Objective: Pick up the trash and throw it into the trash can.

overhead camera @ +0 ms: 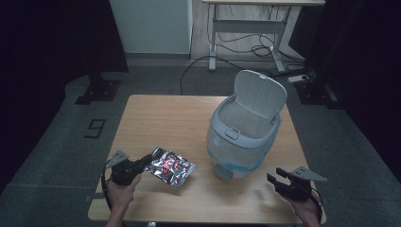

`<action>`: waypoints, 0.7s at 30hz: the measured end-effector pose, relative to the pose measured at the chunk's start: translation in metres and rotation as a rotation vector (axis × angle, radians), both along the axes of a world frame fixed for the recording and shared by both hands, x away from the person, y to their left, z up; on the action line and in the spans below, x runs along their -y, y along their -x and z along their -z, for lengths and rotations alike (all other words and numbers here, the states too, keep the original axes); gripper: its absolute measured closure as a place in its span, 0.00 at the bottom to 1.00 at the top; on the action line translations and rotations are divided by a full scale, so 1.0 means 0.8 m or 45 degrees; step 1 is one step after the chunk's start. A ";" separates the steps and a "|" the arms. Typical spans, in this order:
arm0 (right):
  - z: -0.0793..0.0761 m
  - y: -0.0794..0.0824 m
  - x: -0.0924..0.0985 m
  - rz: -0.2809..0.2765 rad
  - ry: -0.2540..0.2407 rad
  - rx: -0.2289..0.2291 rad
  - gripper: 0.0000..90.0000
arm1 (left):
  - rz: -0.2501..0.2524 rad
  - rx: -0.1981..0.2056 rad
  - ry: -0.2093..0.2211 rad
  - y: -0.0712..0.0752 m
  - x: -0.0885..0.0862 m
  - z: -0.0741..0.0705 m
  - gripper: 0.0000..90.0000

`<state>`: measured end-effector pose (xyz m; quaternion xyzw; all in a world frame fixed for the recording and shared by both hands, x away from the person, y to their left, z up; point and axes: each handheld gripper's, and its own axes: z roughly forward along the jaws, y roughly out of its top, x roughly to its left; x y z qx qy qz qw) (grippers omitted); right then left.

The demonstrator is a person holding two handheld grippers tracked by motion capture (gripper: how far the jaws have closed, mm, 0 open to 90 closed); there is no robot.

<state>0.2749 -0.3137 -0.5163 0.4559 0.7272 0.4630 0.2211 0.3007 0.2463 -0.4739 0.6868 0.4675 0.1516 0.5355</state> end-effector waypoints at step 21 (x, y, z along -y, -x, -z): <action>0.001 -0.001 0.002 0.018 -0.004 -0.009 0.53 | 0.079 0.099 0.044 0.009 0.008 -0.070 1.00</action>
